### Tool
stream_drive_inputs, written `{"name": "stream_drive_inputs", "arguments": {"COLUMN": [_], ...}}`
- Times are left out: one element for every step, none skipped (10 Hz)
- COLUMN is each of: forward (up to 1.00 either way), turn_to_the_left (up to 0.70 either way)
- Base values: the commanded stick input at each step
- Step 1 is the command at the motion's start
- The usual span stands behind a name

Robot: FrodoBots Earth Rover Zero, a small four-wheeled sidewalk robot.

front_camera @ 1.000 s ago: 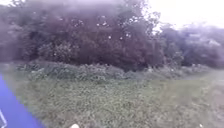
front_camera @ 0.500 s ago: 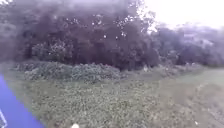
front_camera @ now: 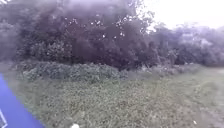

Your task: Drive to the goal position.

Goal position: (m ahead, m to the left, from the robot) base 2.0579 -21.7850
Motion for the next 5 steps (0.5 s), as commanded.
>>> {"name": "stream_drive_inputs", "arguments": {"forward": [0.00,0.00,0.00,0.00,0.00], "turn_to_the_left": [0.00,-0.18,-0.48,-0.70,-0.70]}}
